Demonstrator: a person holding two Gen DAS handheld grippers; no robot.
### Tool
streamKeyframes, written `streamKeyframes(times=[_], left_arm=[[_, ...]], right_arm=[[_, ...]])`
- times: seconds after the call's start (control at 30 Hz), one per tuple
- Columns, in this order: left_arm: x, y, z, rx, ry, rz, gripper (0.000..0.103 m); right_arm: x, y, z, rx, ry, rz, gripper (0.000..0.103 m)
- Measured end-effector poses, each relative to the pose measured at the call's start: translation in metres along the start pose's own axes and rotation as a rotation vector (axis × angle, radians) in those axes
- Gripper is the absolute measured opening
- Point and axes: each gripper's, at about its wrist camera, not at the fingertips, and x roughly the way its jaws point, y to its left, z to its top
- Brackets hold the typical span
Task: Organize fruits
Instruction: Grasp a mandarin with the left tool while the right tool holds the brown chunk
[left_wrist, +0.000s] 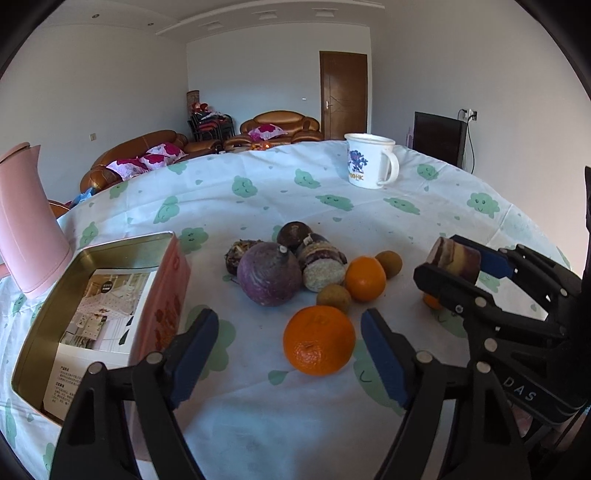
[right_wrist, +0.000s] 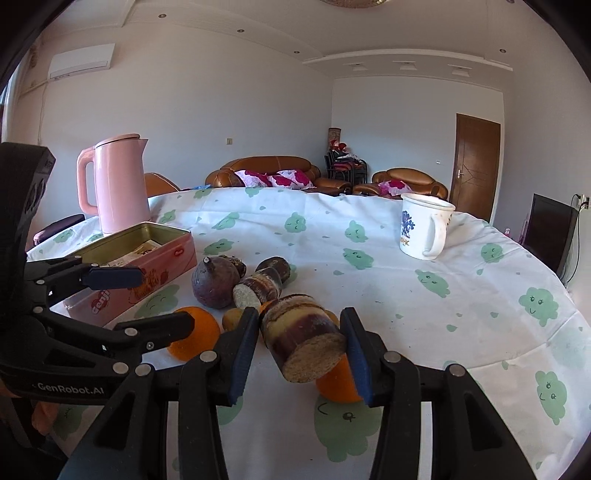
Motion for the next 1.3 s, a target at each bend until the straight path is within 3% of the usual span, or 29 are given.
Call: streamKeyframes(times=[0.37, 1.3], left_arm=[[0.030, -0.004, -0.003, -0.015, 0.128, -0.109, 0.050], [-0.008, 0.011, -0.009, -0.025, -0.076, 0.017, 0.049]], right_arm=[[-0.001, -0.002, 0.000, 0.000, -0.009, 0.007, 0.048], [-0.014, 0.011, 0.001, -0.034, -0.089, 0.047, 0.048]])
